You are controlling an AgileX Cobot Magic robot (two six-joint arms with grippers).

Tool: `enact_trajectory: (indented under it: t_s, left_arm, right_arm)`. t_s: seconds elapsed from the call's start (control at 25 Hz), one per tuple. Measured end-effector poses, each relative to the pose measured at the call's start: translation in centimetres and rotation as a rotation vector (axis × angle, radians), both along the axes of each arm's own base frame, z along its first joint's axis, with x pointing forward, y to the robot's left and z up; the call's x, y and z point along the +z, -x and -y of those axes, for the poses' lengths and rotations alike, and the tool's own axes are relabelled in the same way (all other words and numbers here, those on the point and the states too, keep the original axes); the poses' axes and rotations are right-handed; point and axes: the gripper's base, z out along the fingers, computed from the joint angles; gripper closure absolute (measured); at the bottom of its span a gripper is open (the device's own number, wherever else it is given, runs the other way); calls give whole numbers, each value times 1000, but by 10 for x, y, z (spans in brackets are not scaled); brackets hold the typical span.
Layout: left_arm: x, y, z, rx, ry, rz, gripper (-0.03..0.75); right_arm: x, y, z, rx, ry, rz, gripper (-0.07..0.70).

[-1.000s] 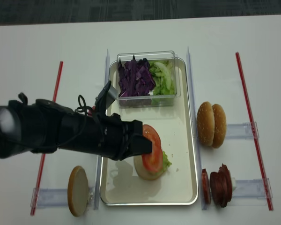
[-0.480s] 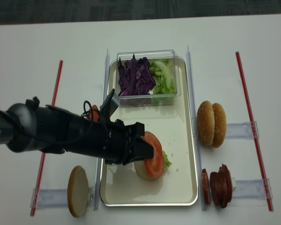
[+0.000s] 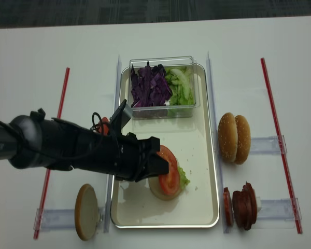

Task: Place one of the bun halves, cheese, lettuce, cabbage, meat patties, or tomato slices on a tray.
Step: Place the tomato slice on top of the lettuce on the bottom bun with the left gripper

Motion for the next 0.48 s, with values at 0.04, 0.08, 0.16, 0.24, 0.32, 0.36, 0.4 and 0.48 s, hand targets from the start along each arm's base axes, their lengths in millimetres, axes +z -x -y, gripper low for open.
enact_trajectory:
  t_s: [0.04, 0.08, 0.16, 0.24, 0.32, 0.36, 0.4, 0.48]
  left_arm:
    - [0, 0, 0, -1, 0, 2, 681]
    - [0, 0, 0, -2, 0, 3, 681]
    - [0, 0, 0, -1, -2, 6, 681]
    - [0, -1, 0, 4, -1, 3, 681]
    - [-5, -1, 0, 13, -1, -14, 681]
    - [-8, -2, 1, 18, -4, -26, 681]
    - [-11, -2, 1, 20, -7, -37, 681]
    - [-18, -3, 1, 21, -19, -56, 681]
  right_arm:
    - [0, 0, 0, -1, -2, 0, 153]
    - [0, 0, 0, -1, -2, 0, 153]
    - [0, 0, 0, -3, -2, 0, 153]
    - [0, 0, 0, -3, -2, 0, 153]
    - [0, 0, 0, -5, -3, 0, 153]
    - [0, 0, 0, -5, -3, 0, 153]
    - [0, 0, 0, -5, -2, 0, 153]
    - [0, 0, 0, -5, -2, 0, 153]
